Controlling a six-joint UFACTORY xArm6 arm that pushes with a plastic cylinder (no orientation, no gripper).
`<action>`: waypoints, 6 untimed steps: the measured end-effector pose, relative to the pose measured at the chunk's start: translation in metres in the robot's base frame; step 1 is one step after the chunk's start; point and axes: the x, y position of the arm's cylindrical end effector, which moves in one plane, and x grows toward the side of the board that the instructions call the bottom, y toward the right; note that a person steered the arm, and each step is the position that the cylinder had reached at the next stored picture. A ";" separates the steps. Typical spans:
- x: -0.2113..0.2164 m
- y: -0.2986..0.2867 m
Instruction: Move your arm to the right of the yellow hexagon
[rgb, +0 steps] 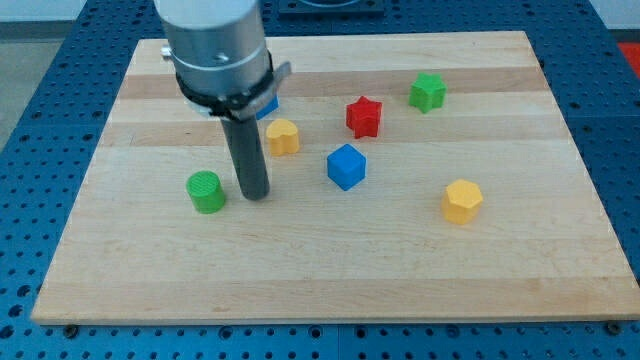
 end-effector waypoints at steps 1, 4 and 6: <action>0.027 0.023; 0.054 0.164; 0.054 0.249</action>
